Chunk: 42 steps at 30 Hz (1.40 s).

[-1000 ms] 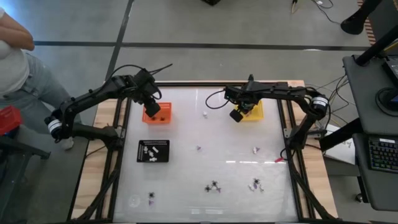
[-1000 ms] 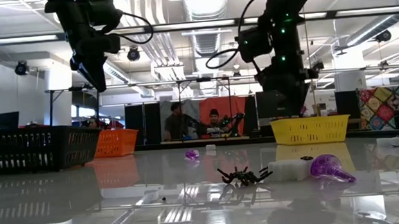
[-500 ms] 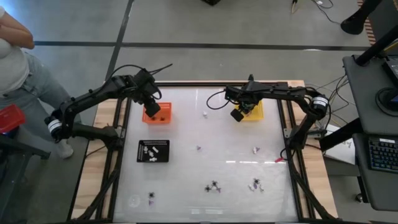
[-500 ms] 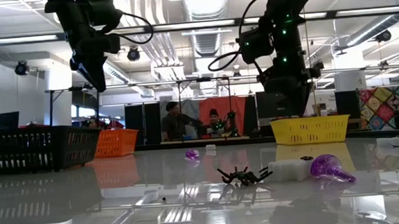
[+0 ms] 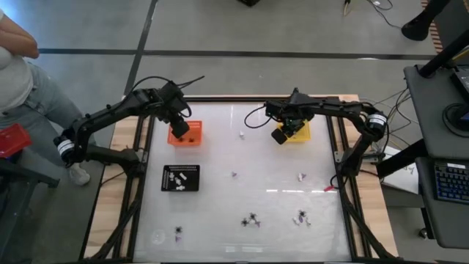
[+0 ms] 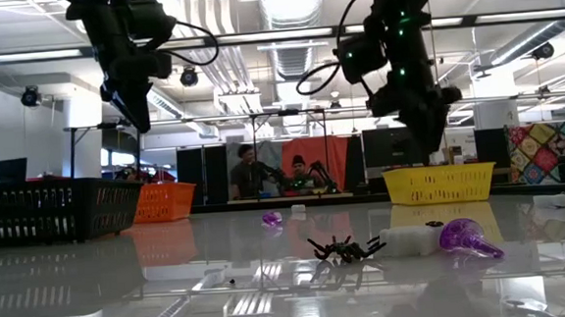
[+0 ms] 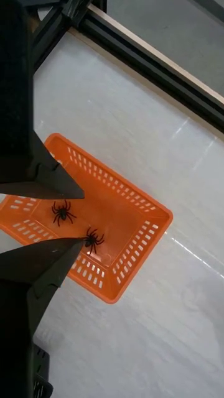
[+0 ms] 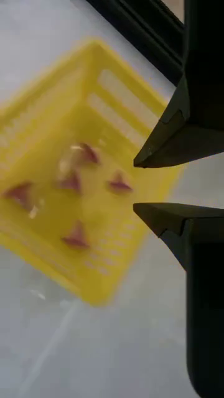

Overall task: Sort Halloween decoration
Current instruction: Put the white skeleton toy into the black bin

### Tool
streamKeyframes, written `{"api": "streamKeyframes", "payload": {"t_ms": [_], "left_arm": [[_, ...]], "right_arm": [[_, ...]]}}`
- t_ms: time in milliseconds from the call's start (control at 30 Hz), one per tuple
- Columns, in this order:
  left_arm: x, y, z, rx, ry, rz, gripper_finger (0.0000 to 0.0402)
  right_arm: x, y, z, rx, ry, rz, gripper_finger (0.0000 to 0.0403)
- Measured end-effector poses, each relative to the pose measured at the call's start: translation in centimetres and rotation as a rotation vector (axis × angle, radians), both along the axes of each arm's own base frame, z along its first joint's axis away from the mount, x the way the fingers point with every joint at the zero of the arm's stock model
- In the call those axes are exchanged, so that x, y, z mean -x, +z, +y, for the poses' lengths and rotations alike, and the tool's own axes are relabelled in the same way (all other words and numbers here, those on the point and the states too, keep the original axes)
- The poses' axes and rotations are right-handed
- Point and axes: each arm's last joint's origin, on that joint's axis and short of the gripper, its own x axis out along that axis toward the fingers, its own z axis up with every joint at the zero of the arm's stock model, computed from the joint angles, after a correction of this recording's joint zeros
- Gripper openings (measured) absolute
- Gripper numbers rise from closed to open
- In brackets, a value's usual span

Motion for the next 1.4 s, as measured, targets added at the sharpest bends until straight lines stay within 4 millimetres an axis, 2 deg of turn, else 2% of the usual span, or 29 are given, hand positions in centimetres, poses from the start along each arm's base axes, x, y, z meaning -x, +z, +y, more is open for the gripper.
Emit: {"api": "streamKeyframes", "payload": {"t_ms": [333, 567, 767, 1033, 1233, 1400], "left_arm": [[0.0, 0.0, 0.0, -0.004, -0.016, 0.005, 0.0093], [-0.3, 0.0, -0.3, 0.048, -0.034, -0.034, 0.0093], [-0.9, -0.1, -1.6, 0.144, -0.054, -0.063, 0.0093], [-2.1, -0.3, -4.9, 0.237, -0.105, -0.031, 0.0093], [-3.1, -0.3, -7.6, 0.266, -0.162, -0.027, 0.0093], [-3.6, -0.3, -9.6, 0.288, -0.197, -0.025, 0.0093]], "right_arm": [[1.0, 4.4, 3.7, 0.022, -0.072, -0.093, 0.0085], [1.8, 5.7, 7.0, 0.046, -0.047, -0.153, 0.0075], [1.7, 5.3, 9.8, 0.038, 0.028, -0.144, 0.0083], [1.8, 4.1, 13.1, 0.050, 0.100, -0.101, 0.0112], [2.1, 3.4, 14.5, 0.092, 0.061, -0.089, 0.0132], [2.5, 2.6, 15.4, 0.099, -0.004, -0.077, 0.0133]]}}
